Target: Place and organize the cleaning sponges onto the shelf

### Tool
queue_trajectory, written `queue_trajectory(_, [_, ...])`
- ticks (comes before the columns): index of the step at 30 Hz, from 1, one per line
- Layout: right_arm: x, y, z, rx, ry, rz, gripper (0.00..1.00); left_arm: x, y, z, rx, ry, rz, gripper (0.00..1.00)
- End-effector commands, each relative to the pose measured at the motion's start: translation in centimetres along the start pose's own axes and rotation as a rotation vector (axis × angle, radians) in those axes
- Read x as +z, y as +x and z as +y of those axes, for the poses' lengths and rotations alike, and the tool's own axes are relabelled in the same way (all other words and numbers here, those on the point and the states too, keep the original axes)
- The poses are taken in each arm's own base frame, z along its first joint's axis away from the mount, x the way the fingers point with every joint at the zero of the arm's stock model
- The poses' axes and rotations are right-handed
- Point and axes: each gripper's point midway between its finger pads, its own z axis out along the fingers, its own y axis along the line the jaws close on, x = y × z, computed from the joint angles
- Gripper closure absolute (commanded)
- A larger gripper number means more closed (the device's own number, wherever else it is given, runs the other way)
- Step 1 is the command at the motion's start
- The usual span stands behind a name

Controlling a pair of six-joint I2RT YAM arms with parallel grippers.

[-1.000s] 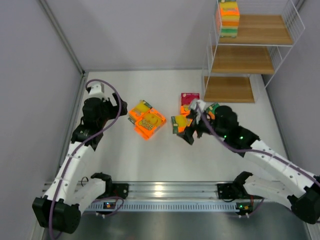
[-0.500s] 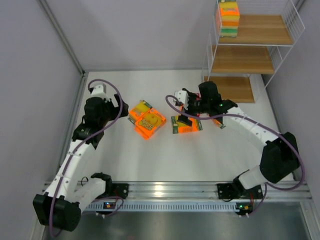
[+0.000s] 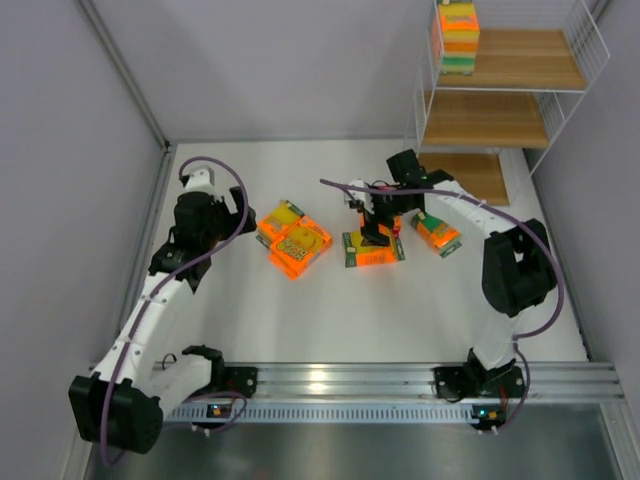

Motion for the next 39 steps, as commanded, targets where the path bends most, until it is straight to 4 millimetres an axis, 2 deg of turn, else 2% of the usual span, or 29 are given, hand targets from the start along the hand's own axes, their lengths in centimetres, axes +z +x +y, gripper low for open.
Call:
queue_trajectory(1, [0.0, -0.7, 0.7, -0.04, -0.07, -0.026, 0.01, 0.4, -0.9, 0.5, 0.011, -0.034, -0.02, 0.02])
queue_trajectory(7, [1.3, 0.0, 1.7, 0.047, -0.13, -0.049, 0.0, 0.8, -0.5, 0.7, 0.018, -0.045, -0.004, 0.02])
queue_trajectory(10, [1.6, -0.2, 1.2, 0.06, -0.102, -0.072, 0.01, 0.8, -0.5, 0.8, 0.018, -0.05, -0.006, 0.02])
queue_trajectory(15, [2.5, 0.9, 0.1, 0.123, -0.075, -0.032, 0.01, 0.9, -0.4, 1.0, 0.022, -0.06, -0.004, 0.02])
queue_trajectory(18, [2.8, 1.4, 0.8, 0.146, -0.109, -0.02, 0.01, 1.0, -0.4, 1.1, 0.022, -0.065, -0.005, 0.02])
queue_trajectory(33, [3.7, 3.1, 0.7, 0.12, -0.104, 0.018, 0.01, 1.4, -0.2, 1.3, 0.03, -0.077, 0.007, 0.02])
queue_trajectory(39, [4.3, 3.4, 0.6, 0.22, -0.089, 0.053, 0.0, 1.4, -0.4, 1.3, 0.031, -0.08, 0.001, 0.02])
